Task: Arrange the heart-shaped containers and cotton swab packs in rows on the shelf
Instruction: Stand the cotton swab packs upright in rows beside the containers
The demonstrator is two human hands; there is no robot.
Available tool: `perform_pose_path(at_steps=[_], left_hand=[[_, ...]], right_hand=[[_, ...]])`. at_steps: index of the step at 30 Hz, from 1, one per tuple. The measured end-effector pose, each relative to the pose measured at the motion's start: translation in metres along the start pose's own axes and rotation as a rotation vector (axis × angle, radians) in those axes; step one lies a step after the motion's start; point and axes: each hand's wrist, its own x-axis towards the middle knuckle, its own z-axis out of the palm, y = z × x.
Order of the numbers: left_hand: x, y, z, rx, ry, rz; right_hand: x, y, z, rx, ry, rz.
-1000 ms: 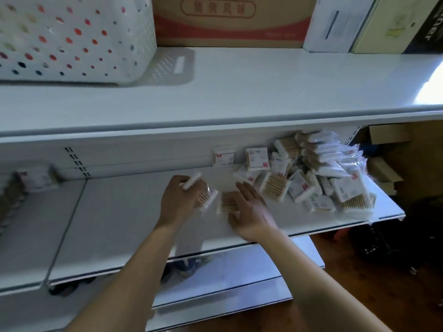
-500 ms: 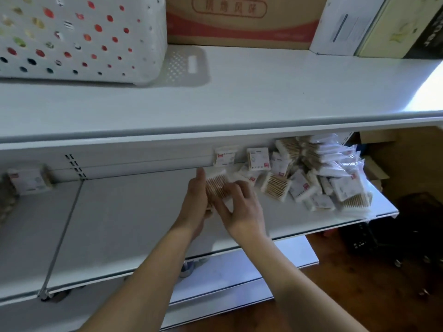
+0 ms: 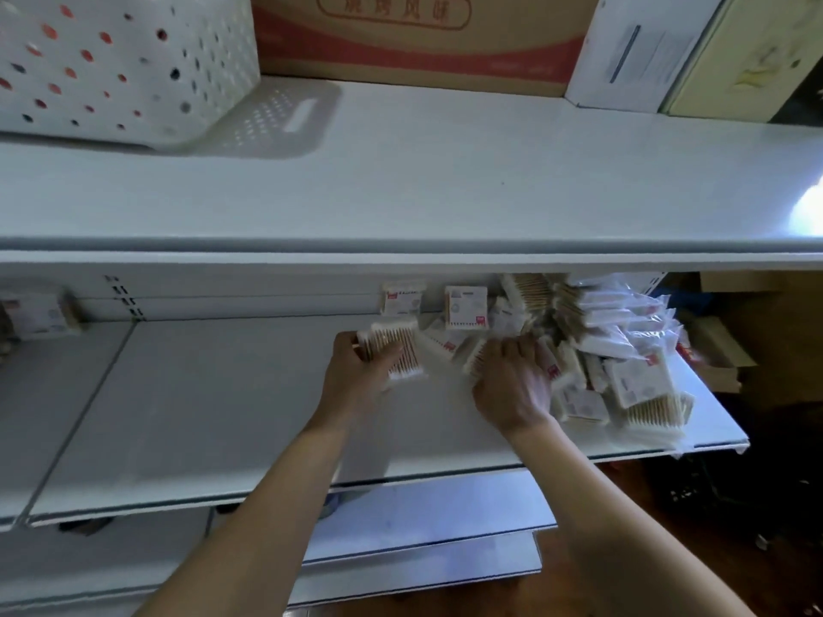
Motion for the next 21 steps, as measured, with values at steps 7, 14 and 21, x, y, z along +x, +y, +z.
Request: perform_pose_path(at_steps=[7, 14, 21], left_hand=[[-0.008, 0.006, 0.019, -0.088, 0.105, -0.051], [-0.034, 0.024, 0.017, -0.447, 0.075, -0.114], [-0.036, 0.011, -0.028, -0.388, 0.214, -0.099]], right_hand=[[-0.011, -0.006, -0.021, 0.627, 0.330, -0.226], [-0.028, -0.059, -0.019, 0.764, 0.367, -0.417], [-0.040, -0.088, -0.015, 0.826, 0.216, -0.595]])
